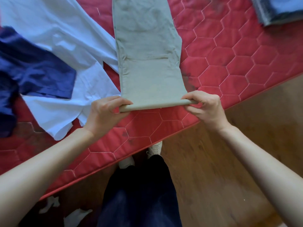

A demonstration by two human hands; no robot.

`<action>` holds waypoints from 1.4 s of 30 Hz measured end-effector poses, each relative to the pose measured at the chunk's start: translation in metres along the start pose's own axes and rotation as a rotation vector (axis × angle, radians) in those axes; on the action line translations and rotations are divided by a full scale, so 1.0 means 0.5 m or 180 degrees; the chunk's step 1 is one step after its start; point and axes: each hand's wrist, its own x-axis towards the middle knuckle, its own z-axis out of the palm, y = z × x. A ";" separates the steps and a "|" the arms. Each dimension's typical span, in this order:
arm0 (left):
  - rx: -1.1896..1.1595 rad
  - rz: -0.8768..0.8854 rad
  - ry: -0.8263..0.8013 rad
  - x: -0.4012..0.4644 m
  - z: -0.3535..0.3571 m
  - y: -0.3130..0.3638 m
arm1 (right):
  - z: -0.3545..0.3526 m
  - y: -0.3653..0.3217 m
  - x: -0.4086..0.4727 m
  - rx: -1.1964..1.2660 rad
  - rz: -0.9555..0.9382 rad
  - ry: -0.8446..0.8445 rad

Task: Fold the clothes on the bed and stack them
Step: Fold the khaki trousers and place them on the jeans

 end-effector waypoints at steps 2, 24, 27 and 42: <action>0.0015 0.0104 0.0009 0.010 -0.043 0.030 | -0.049 -0.032 0.008 0.0052 -0.0032 -0.0062; -0.1408 -0.1153 0.0448 0.360 -0.068 -0.068 | -0.069 0.076 0.357 0.1608 0.0887 0.0122; -0.1654 -0.1439 0.0567 0.497 -0.045 -0.138 | -0.039 0.133 0.496 0.1916 0.0957 0.0328; -0.0685 -0.2379 0.0992 0.778 0.127 -0.453 | 0.196 0.325 0.902 0.1011 0.1265 0.0315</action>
